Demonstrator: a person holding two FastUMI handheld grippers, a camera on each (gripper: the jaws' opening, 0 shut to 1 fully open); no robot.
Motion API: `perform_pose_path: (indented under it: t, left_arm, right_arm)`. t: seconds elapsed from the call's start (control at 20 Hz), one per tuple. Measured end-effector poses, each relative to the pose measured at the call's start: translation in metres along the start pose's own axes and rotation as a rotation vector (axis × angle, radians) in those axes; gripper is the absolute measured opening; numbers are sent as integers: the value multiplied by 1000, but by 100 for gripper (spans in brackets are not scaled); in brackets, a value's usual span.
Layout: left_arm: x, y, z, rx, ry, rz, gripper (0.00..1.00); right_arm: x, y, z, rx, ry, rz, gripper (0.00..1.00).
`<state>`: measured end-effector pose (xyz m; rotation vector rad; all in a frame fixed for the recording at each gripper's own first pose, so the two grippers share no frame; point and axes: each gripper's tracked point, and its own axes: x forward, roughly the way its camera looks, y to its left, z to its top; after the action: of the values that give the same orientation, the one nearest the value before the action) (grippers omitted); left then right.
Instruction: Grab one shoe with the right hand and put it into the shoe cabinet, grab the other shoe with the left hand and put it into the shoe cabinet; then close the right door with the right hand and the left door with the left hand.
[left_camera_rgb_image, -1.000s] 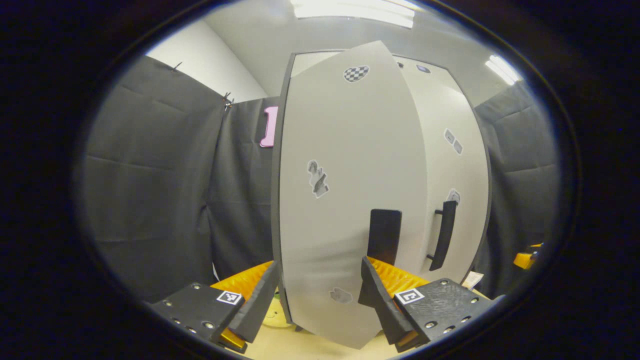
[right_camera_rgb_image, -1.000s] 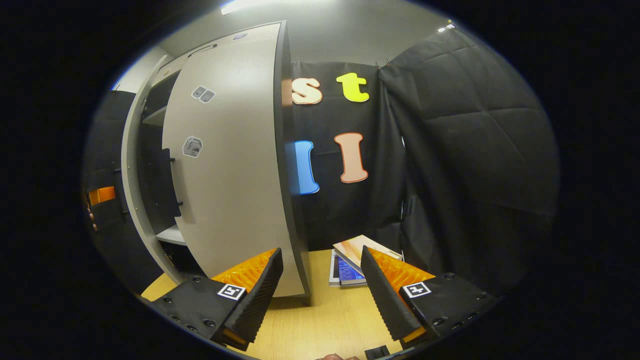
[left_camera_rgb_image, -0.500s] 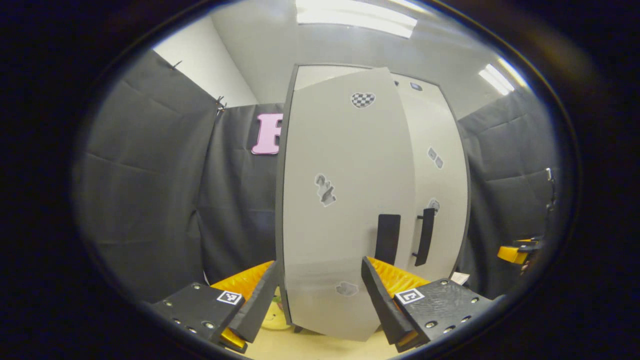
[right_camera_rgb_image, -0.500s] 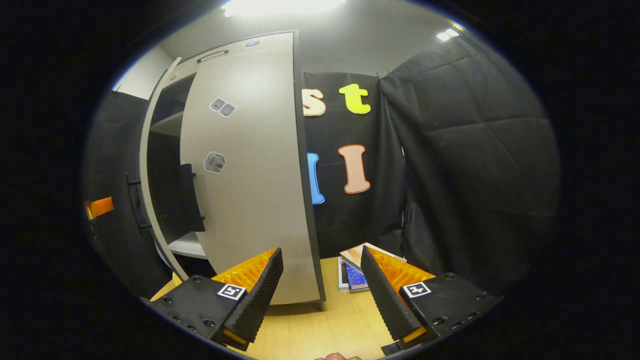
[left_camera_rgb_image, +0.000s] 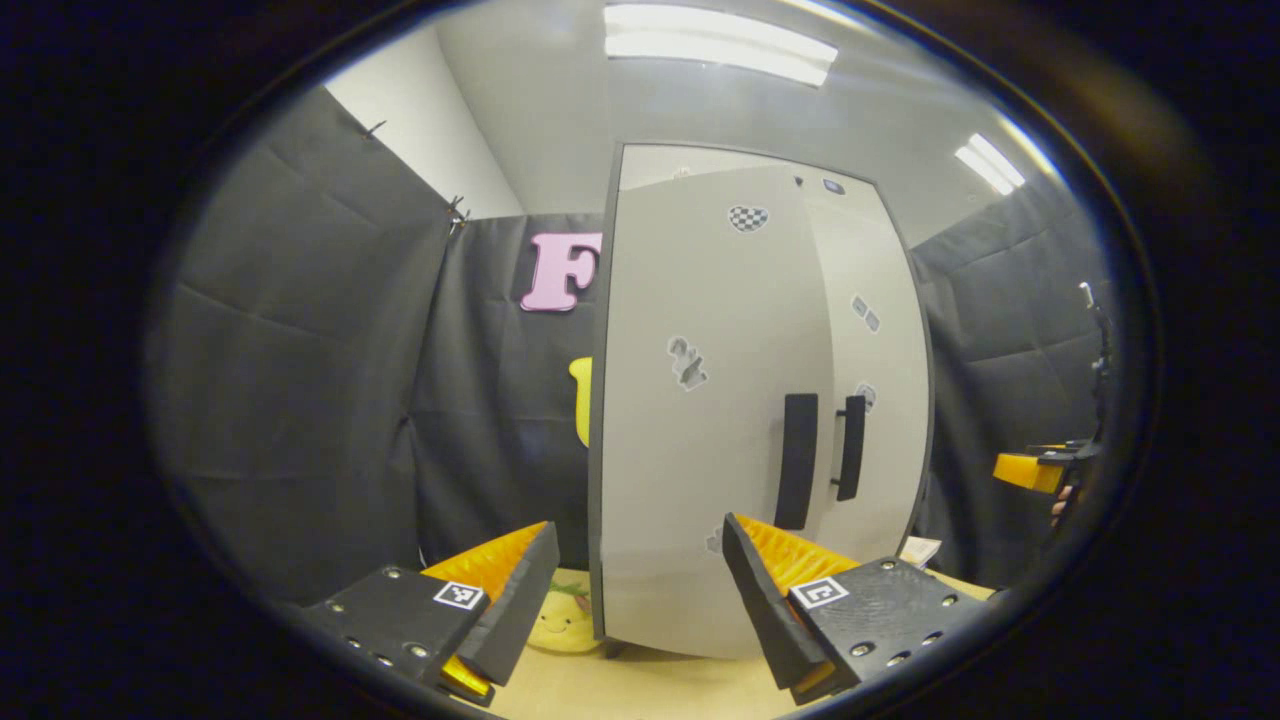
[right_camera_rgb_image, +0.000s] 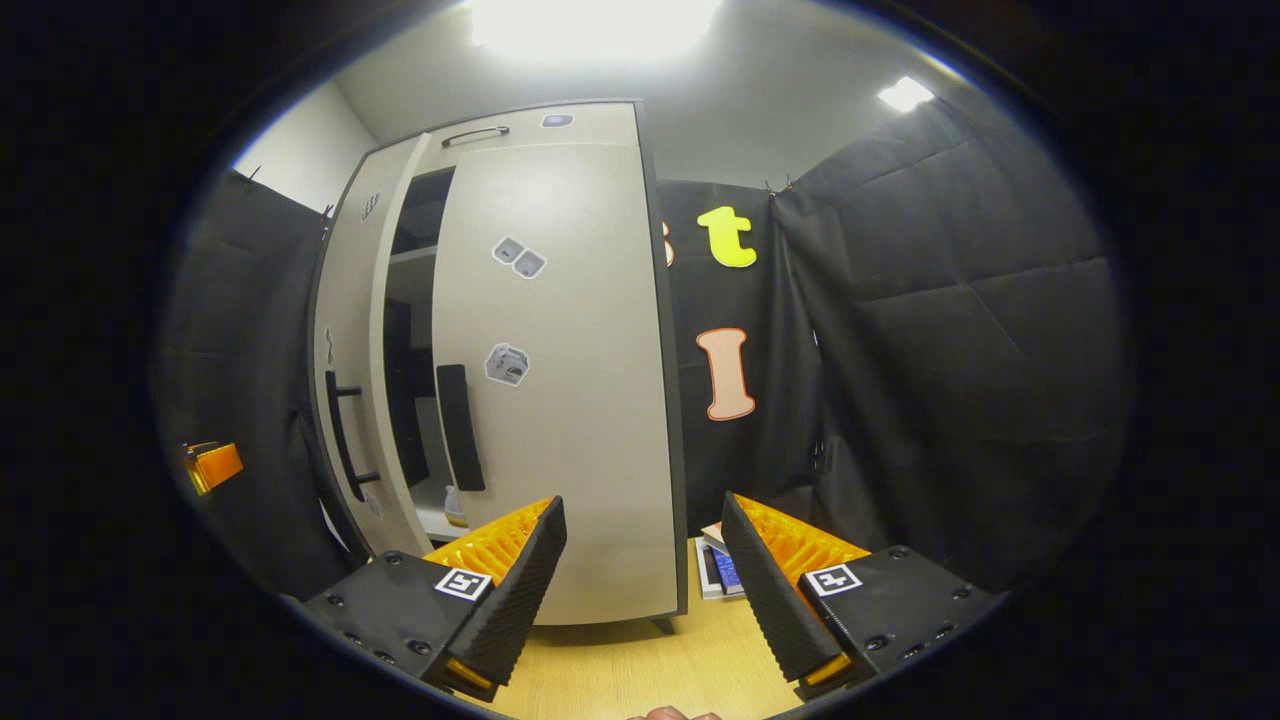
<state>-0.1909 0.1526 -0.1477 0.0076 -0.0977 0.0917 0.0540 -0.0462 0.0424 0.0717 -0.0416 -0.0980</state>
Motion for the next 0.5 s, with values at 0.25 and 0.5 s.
perform_pose_path:
  t: [0.25,0.5]
  left_arm:
    - [-15,5,-31,-26,28,-18,93]
    - [-8,6,-35,-12,21,-14,95]
  right_arm:
    - [-25,5,-34,-10,62,-2,98]
    - [-36,-2,-49,3,100,-22,98]
